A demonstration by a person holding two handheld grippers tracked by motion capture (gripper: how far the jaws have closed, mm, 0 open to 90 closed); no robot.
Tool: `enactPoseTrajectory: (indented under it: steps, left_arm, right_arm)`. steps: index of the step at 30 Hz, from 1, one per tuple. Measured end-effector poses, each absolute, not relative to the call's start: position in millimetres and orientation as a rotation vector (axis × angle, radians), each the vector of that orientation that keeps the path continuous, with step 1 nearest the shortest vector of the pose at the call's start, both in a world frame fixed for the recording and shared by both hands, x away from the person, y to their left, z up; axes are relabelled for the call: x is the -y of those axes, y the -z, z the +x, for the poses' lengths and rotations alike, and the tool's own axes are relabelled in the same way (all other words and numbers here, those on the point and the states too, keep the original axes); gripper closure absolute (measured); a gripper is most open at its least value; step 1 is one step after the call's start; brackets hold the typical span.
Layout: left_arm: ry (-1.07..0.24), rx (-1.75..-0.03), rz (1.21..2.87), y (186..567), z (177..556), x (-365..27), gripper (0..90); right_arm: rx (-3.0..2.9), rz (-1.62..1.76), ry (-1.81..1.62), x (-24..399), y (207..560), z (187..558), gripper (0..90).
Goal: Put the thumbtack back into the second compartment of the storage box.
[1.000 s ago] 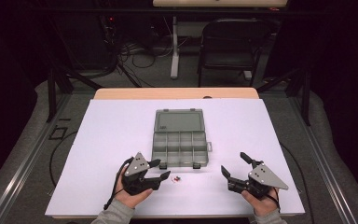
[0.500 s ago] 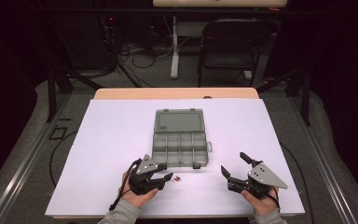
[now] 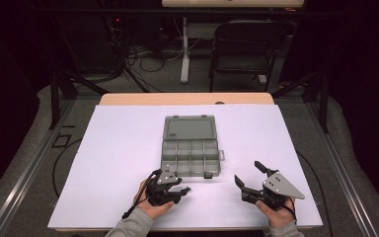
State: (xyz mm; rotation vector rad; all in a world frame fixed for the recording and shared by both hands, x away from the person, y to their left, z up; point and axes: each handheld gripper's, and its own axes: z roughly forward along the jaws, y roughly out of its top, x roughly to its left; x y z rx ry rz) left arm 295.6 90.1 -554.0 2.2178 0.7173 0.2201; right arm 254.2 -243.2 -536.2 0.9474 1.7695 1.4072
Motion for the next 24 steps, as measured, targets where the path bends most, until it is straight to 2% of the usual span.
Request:
enactPoseTrajectory:
  steps: [24]
  left_arm:
    - [-0.225,-0.682,2.258,561.8,298.6,-86.2,63.7]
  right_arm:
    - [-1.773,0.947,-1.411,243.2,536.3,254.3,16.6]
